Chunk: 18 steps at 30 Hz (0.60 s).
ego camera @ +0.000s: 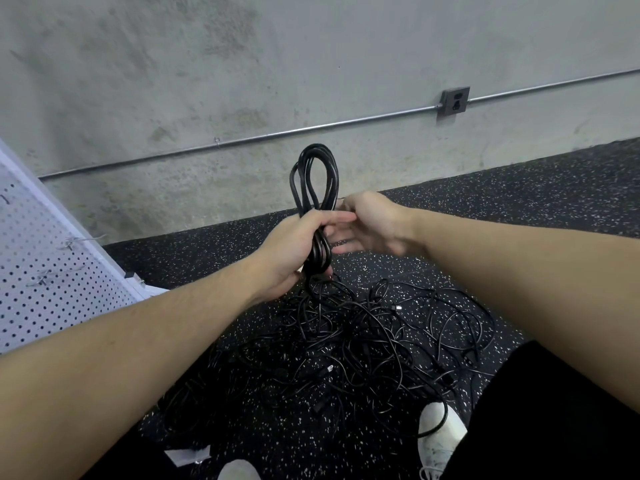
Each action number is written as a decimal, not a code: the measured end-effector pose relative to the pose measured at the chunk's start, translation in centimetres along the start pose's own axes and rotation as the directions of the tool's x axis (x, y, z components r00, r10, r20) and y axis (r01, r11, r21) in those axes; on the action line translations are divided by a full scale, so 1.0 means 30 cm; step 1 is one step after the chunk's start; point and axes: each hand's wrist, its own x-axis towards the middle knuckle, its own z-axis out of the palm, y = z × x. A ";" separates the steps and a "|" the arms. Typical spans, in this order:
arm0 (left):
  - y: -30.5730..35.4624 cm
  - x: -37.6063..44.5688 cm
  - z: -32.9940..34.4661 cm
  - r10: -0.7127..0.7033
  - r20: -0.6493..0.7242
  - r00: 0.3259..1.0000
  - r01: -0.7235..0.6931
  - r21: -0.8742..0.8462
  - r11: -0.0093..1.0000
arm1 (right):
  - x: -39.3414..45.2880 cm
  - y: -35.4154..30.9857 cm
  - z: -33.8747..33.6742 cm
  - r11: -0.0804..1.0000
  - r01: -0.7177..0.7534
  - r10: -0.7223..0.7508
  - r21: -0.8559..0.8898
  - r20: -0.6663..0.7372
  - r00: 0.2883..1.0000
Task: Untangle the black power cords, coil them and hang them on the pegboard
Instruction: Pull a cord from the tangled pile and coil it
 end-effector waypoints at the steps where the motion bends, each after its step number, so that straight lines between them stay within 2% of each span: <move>1: 0.005 -0.004 0.003 0.012 -0.006 1.000 -0.012 -0.009 1.000 | 0.005 0.006 -0.006 1.000 -0.008 0.008 -0.013 0.013 1.000; 4: 0.008 0.002 -0.002 0.044 -0.024 0.999 -0.046 -0.050 0.998 | 0.007 0.021 0.000 0.993 -0.034 0.045 -0.111 0.094 0.995; 6: 0.007 0.013 -0.015 0.044 -0.041 0.998 -0.048 -0.104 0.993 | -0.001 0.028 0.009 0.962 -0.038 0.095 -0.271 0.199 0.975; 8: 0.008 0.024 -0.029 0.050 -0.060 0.997 -0.058 -0.137 0.989 | -0.011 0.028 0.029 0.871 0.004 0.174 -0.492 0.315 0.933; 10: 0.008 0.026 -0.042 0.065 -0.074 0.995 -0.074 -0.133 0.988 | -0.011 0.033 0.056 0.769 0.093 0.226 -0.632 0.405 0.886; 14: 0.007 0.037 -0.069 0.083 -0.124 0.989 -0.098 -0.119 0.988 | -0.005 0.041 0.088 0.699 0.132 0.202 -0.703 0.371 0.906; 18: 0.006 0.051 -0.099 0.094 -0.255 0.962 -0.106 -0.032 0.994 | -0.008 0.034 0.053 0.665 0.117 0.170 -0.738 0.302 0.938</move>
